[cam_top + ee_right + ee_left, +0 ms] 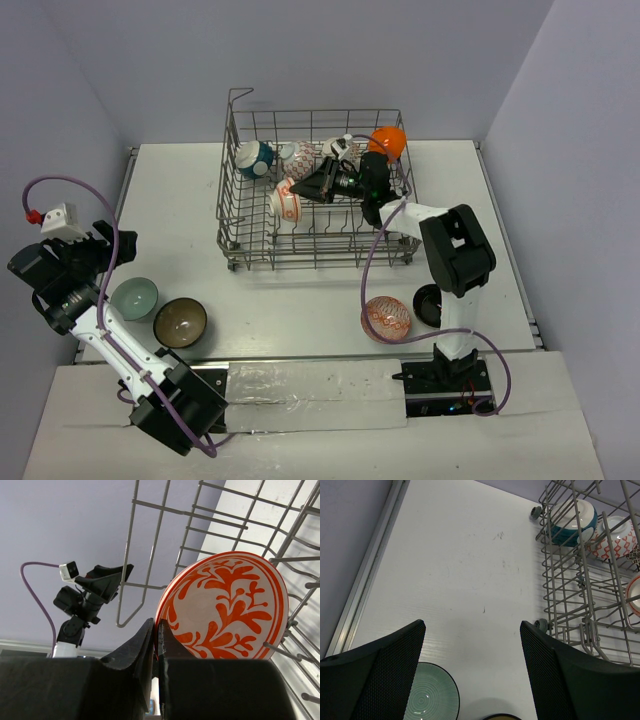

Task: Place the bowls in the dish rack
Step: Insert the bowl into the dish rack.

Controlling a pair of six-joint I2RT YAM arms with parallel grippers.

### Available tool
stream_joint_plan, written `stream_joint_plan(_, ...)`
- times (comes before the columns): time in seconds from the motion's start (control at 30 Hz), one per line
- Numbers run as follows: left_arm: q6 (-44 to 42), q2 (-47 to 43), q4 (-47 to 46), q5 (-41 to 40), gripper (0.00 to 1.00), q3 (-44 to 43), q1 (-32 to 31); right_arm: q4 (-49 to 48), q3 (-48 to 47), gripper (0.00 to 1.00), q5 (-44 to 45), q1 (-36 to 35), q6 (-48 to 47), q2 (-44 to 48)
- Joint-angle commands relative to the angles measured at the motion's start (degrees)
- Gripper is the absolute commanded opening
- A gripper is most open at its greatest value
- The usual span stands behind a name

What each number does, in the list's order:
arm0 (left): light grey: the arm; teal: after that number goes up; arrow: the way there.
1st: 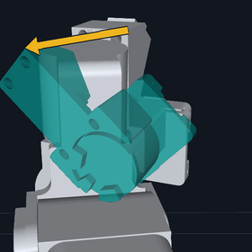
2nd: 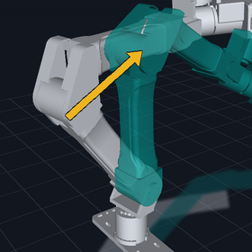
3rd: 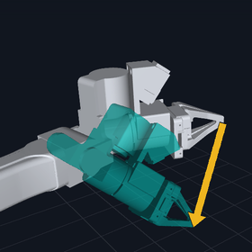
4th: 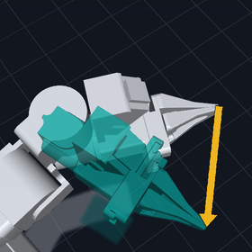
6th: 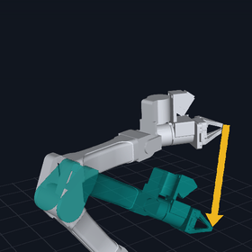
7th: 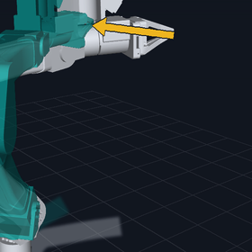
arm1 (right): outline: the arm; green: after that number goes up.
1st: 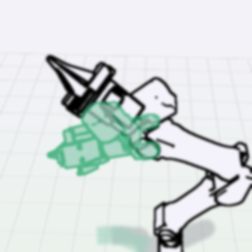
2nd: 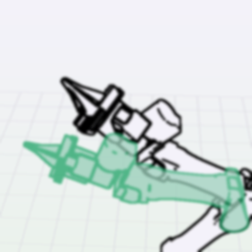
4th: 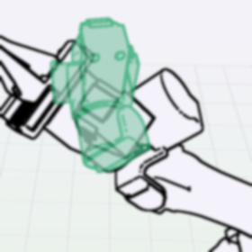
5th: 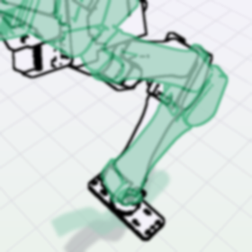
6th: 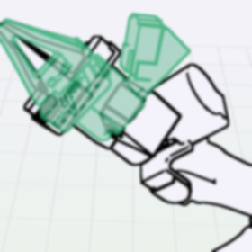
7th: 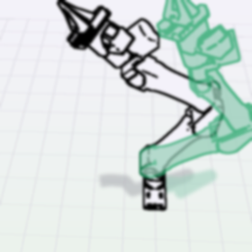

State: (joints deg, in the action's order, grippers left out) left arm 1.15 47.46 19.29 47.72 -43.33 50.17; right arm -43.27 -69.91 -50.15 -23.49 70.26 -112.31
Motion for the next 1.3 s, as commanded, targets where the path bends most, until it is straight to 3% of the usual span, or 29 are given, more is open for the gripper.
stream_joint_plan(0.0, -0.53, -0.53, -1.10, 0.79, 0.83, -0.17, 0.19, -5.07, -1.81, 0.00, -0.65, 0.46, -1.00, 0.17)
stream_joint_plan(0.4, -0.53, -0.09, -0.92, 0.79, 0.83, -0.09, 0.19, -5.07, -4.97, 0.00, -2.23, 0.55, -0.39, -2.82)
stream_joint_plan(0.6, -0.53, 0.26, -1.01, 1.05, 0.83, -0.26, 0.19, -4.90, -4.71, 0.25, -2.67, 0.63, -1.09, -3.00)
stream_joint_plan(0.73, -0.53, 0.26, -0.74, 1.32, 0.83, -0.09, 0.19, -3.93, -4.19, 0.33, -3.02, 0.90, -2.14, -2.39)
stream_joint_plan(1.27, -2.99, 0.17, 0.13, 2.55, 0.83, 0.00, 0.19, 6.96, -3.13, 0.38, -3.64, 1.60, -11.54, 1.04)
